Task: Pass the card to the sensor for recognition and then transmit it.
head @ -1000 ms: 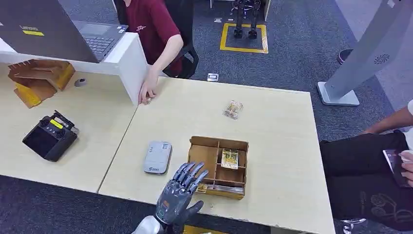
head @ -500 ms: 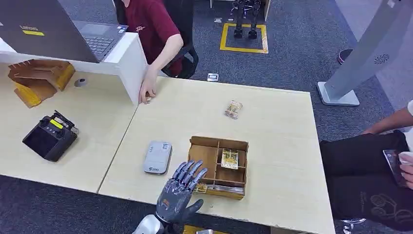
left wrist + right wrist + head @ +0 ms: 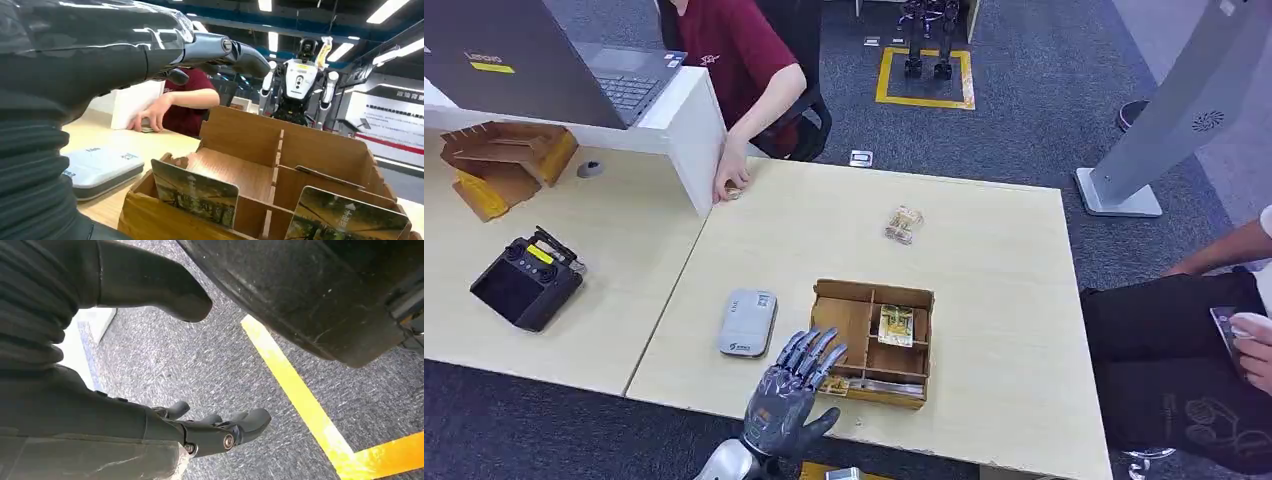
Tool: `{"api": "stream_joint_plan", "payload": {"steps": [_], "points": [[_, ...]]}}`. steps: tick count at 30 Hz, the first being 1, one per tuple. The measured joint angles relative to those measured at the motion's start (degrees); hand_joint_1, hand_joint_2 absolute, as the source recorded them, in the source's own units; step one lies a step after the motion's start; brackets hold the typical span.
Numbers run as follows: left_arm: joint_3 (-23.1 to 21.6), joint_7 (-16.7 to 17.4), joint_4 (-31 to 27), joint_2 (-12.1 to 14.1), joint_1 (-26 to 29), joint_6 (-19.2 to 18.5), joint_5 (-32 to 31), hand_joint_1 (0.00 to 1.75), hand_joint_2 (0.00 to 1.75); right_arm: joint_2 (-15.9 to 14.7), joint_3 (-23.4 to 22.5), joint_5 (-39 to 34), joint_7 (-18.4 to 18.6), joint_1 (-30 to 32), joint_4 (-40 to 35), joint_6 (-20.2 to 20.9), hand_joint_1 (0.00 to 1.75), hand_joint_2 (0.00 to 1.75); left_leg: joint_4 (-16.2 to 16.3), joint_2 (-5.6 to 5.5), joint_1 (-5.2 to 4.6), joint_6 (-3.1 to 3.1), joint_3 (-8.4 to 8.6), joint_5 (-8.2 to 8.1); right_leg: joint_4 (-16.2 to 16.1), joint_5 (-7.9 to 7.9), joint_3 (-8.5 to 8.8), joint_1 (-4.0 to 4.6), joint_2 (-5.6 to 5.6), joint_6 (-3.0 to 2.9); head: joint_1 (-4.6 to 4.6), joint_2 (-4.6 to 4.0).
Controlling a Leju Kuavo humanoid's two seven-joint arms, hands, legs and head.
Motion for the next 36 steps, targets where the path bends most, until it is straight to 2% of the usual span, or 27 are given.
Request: {"api": "stream_joint_plan", "payload": {"steps": [16, 36], "points": [[0.83, -0.31, 4.9, -1.35, -1.1, 0.0, 0.04, 0.0, 1.75, 0.0, 0.87, 0.0, 0.07, -0.04, 0.0, -0.02, 0.0, 1.75, 0.0, 0.0, 0.0, 0.0, 0.0, 0.0, 0.0, 0.0, 0.0, 0.0, 0.0, 0.0, 0.0, 0.0], [0.83, -0.17, 6.34, -1.88, -1.67, 0.0, 0.81, 0.0, 1.75, 0.0, 0.94, 0.0, 0.17, -0.08, 0.0, 0.04, 0.0, 1.75, 0.0, 0.0, 0.0, 0.0, 0.0, 0.0, 0.0, 0.0, 0.0, 0.0, 0.0, 0.0, 0.0, 0.0]]}}
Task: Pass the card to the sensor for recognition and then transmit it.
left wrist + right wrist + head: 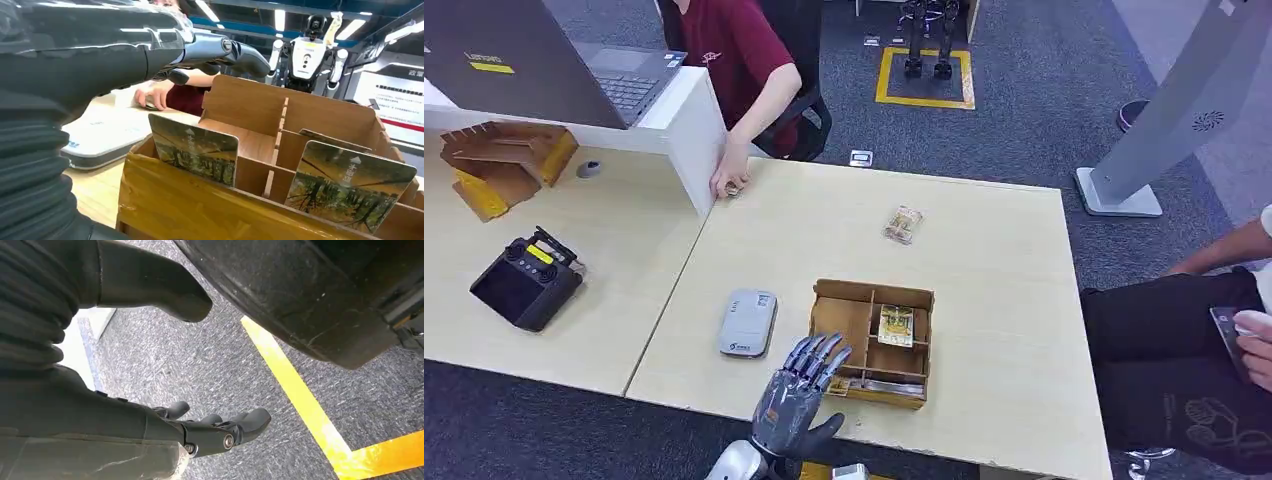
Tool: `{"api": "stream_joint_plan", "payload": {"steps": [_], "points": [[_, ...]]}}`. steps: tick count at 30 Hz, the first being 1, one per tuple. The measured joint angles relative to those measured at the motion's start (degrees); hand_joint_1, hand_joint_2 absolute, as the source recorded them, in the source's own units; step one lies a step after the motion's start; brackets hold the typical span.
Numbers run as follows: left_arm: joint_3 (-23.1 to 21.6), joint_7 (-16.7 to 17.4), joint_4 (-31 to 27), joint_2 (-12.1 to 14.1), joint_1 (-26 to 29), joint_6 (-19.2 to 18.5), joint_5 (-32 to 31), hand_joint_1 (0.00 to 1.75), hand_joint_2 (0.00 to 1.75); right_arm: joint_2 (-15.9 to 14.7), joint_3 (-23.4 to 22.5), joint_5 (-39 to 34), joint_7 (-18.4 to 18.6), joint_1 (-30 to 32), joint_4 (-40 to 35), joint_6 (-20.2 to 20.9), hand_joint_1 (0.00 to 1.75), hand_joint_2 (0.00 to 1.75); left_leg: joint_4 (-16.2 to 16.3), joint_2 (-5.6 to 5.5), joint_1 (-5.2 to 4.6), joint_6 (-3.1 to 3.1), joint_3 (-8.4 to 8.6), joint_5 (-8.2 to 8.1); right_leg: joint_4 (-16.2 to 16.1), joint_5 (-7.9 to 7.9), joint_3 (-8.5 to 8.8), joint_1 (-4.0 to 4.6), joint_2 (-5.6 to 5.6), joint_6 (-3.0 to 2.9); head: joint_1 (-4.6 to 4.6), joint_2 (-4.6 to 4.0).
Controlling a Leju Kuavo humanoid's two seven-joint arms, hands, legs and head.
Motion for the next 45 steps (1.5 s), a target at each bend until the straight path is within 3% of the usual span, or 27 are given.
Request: {"api": "stream_joint_plan", "payload": {"steps": [14, 15, 16, 21, 45], "points": [[0.0, -0.33, -0.04, 0.0, -0.38, 0.02, 2.4, 0.0, 1.75, 0.0, 0.02, -0.26, -0.41, 0.0, 0.0, -0.2, 0.0, 1.75, 0.0, 0.0, 0.0, 0.0, 0.0, 0.0, 0.0, 0.0, 0.0, 0.0, 0.0, 0.0, 0.0, 0.0], [0.0, -0.26, -0.04, 0.02, -0.48, 0.02, 2.67, 1.61, 1.75, 0.0, 0.02, -0.26, -0.52, 0.0, 0.0, -0.26, 0.0, 1.75, 0.0, 0.0, 0.0, 0.0, 0.0, 0.0, 0.0, 0.0, 0.0, 0.0, 0.0, 0.0, 0.0, 0.0], [0.0, -0.26, -0.02, 0.02, -0.54, 0.02, 3.22, 1.75, 1.75, 0.0, 0.02, -0.2, -0.66, 0.0, 0.0, -0.33, 0.0, 1.75, 0.0, 0.0, 0.0, 0.0, 0.0, 0.0, 0.0, 0.0, 0.0, 0.0, 0.0, 0.0, 0.0, 0.0], [-0.02, -0.68, 0.44, 0.04, -1.03, 0.0, 6.6, 1.75, 1.75, 0.0, 0.02, -0.39, -0.98, -0.02, 0.0, -0.68, 0.0, 1.75, 0.0, 0.0, 0.0, 0.0, 0.0, 0.0, 0.0, 0.0, 0.0, 0.0, 0.0, 0.0, 0.0, 0.0], [-0.22, -0.94, 1.42, 0.09, -1.93, -0.26, 9.66, 1.75, 1.75, 0.0, 0.02, -0.57, -1.05, -0.07, 0.0, -0.68, 0.0, 1.75, 0.0, 0.0, 0.0, 0.0, 0.01, 0.0, 0.01, 0.0, 0.01, 0.0, 0.0, 0.0, 0.0, 0.0]]}}
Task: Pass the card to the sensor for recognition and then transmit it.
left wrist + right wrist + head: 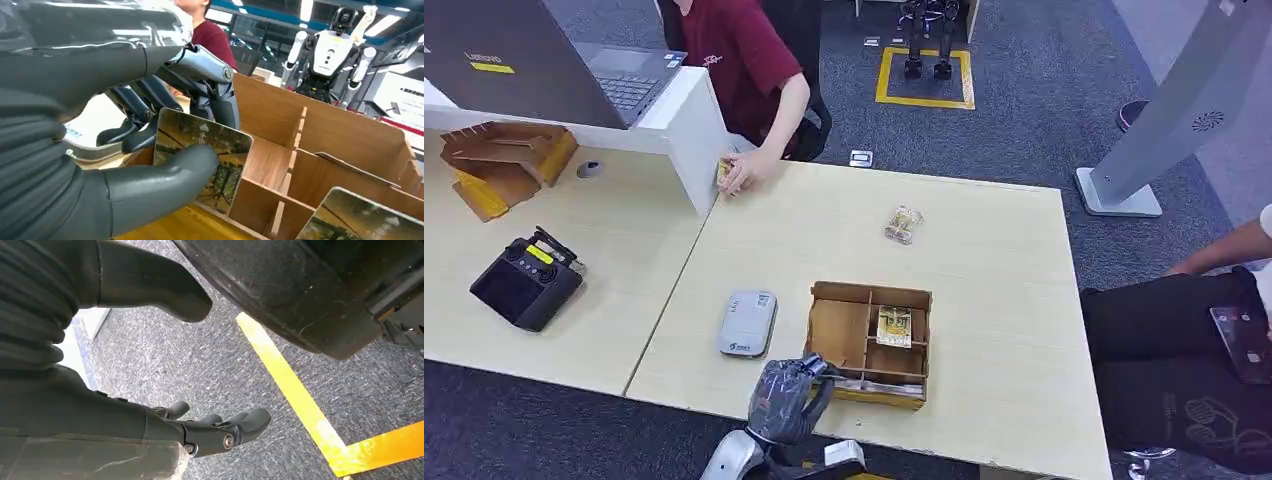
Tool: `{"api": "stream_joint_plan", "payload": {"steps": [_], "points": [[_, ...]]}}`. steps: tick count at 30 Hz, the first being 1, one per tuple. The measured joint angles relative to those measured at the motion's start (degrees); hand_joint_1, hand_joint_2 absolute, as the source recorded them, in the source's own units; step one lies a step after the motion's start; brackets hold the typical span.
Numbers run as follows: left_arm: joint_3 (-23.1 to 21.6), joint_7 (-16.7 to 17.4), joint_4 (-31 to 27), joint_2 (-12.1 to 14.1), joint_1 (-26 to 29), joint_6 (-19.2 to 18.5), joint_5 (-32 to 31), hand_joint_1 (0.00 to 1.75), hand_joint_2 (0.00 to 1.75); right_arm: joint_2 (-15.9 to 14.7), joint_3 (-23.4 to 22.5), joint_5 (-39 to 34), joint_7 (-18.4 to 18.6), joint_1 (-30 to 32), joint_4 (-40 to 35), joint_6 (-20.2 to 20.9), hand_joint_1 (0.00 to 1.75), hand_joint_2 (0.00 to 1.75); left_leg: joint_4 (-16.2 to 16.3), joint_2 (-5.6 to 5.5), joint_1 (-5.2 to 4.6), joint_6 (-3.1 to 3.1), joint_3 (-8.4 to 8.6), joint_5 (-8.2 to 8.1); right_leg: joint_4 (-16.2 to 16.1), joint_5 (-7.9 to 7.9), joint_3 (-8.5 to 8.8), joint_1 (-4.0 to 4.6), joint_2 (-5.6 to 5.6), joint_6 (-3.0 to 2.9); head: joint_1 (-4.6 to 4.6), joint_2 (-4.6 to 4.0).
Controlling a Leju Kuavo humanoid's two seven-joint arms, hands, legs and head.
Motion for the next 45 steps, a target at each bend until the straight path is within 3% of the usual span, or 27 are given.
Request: {"api": "stream_joint_plan", "payload": {"steps": [6, 14, 18, 25, 30, 36, 39, 45], "points": [[-0.26, -1.09, -1.75, 0.59, 0.07, -0.55, 4.44, 1.75, 1.75, 0.0, -0.07, 0.11, -0.07, 0.02, 0.0, -0.17, 0.0, 1.75, 0.0, 0.0, 0.0, 0.0, 0.0, 0.0, 0.0, 0.0, 0.0, 0.0, 0.0, 0.0, 0.0, 0.0], [-0.26, 0.68, -17.47, 4.15, -0.34, -5.09, 7.95, 1.75, 1.75, 0.0, -0.5, -0.24, 0.83, 0.04, 0.0, -0.24, 0.0, 1.75, 0.0, 0.0, 0.02, -0.02, 0.0, 0.02, 0.03, 0.0, 0.0, 0.01, -0.01, 0.0, 0.0, 0.0], [-0.13, 1.55, -23.83, 5.99, -0.81, -4.59, 6.77, 1.75, 1.75, 0.0, -0.87, -0.26, 1.4, 0.05, 0.0, -0.17, 0.0, 1.75, 0.0, 0.0, 0.01, -0.02, 0.0, 0.02, 0.03, 0.0, 0.0, 0.01, 0.0, 0.0, 0.0, 0.0], [0.18, 4.56, -28.35, 7.48, -2.0, -2.69, 1.33, 1.75, 1.75, 0.0, -1.2, -0.13, 2.42, 0.04, 0.0, 0.31, 0.0, 1.75, 0.0, 0.0, 0.01, -0.02, 0.0, 0.02, 0.02, 0.0, 0.0, 0.0, -0.01, 0.0, 0.0, 0.0], [1.63, 9.08, -27.84, 7.63, -5.85, -1.75, -0.86, 1.75, 1.75, 0.0, -1.18, 0.5, 2.73, 0.01, 0.0, 1.03, 0.0, 1.75, 0.0, -0.01, 0.01, 0.02, 0.0, 0.07, 0.03, 0.03, 0.0, 0.0, -0.02, -0.01, 0.0, 0.0], [6.31, 12.13, -21.41, 7.04, -13.42, 0.02, -1.69, 1.75, 1.75, -0.02, -0.74, 0.57, 2.78, -0.16, 0.0, 1.07, 0.0, 1.75, 0.0, -0.01, 0.02, 0.03, 0.0, 0.17, 0.04, 0.13, -0.01, 0.01, -0.03, -0.07, 0.0, 0.0], [9.36, 13.14, -17.7, 6.4, -16.61, 0.18, -4.18, 1.75, 1.75, -0.02, 0.2, 0.57, 2.86, -0.23, 0.0, 1.14, 0.0, 1.75, 0.0, -0.01, 0.02, 0.01, -0.01, 0.22, 0.04, 0.16, -0.01, 0.01, -0.02, -0.05, -0.02, 0.0], [16.29, 11.93, -10.14, 5.07, -20.6, 0.17, -6.74, 1.75, 1.75, -0.04, 1.38, 0.57, 3.37, -0.25, 0.0, 1.75, 0.0, 1.75, 0.0, 0.0, 0.01, 0.01, -0.01, 0.22, 0.04, 0.18, -0.02, 0.01, 0.0, -0.03, 0.0, 0.0]]}}
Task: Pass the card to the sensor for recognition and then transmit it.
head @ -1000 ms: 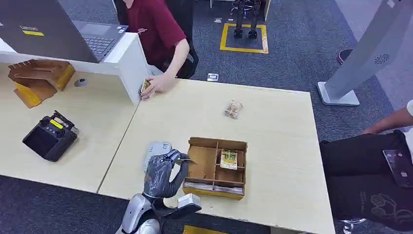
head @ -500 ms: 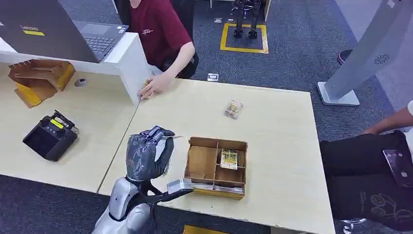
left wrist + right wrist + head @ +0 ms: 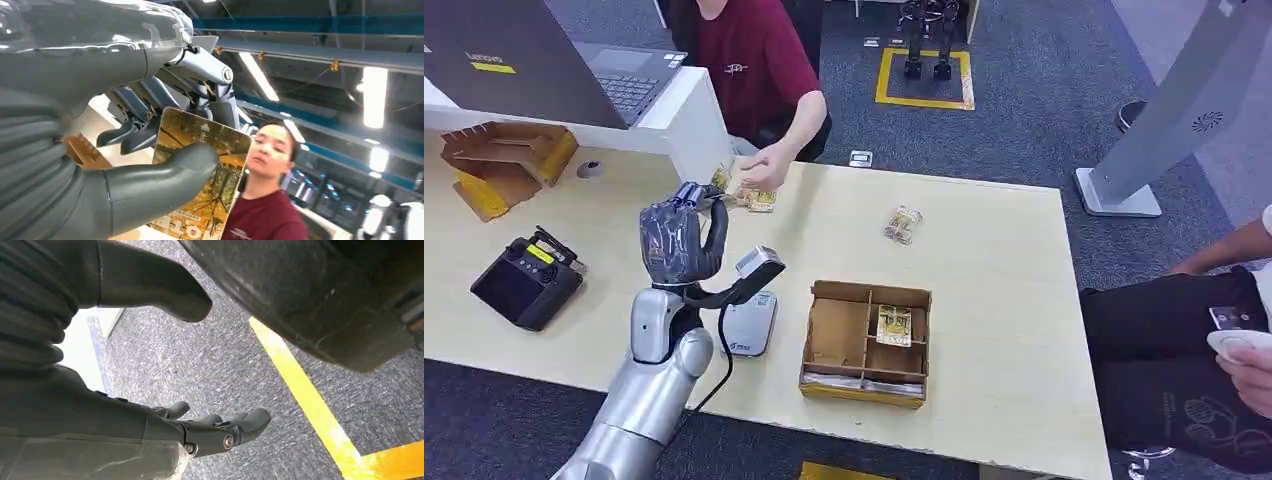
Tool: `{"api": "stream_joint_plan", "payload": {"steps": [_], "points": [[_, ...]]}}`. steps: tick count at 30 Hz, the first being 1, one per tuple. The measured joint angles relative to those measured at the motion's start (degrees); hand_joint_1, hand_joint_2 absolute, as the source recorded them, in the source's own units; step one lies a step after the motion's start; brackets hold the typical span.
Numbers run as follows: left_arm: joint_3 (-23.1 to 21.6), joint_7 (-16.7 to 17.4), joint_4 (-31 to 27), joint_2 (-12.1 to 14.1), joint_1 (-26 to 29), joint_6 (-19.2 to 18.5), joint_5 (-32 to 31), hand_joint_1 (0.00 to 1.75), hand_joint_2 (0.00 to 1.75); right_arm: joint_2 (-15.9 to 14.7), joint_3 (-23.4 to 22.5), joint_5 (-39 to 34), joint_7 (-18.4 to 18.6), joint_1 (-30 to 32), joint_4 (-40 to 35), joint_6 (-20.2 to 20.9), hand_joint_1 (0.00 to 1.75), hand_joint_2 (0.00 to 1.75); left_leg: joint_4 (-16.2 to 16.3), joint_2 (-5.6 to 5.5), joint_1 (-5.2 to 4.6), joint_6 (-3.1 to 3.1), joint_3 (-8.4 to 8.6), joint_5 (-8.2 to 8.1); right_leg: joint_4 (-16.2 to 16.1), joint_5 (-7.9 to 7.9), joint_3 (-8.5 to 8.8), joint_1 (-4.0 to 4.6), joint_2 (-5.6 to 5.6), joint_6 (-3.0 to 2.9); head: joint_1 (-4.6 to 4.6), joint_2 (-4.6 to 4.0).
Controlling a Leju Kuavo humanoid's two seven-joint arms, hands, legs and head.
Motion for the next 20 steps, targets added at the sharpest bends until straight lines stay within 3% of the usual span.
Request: {"api": "stream_joint_plan", "payload": {"steps": [9, 20], "points": [[8.39, -1.71, 5.61, -1.99, -1.52, 0.02, -3.19, 1.75, 1.75, -0.04, 0.72, 0.0, 0.37, -0.02, -0.02, 0.22, 0.0, 1.75, 0.0, 0.0, 0.0, 0.0, -0.01, 0.0, 0.0, 0.0, -0.01, 0.0, 0.0, 0.0, 0.0, 0.0], [11.12, -2.34, 8.02, -3.21, -2.1, 0.04, -3.28, 1.75, 1.75, -0.09, 1.44, 0.0, 0.24, -0.04, -0.02, 0.22, 0.0, 1.75, 0.0, -0.01, 0.0, 0.0, -0.02, 0.0, 0.0, 0.01, -0.02, 0.0, 0.01, 0.0, 0.0, 0.0]]}}
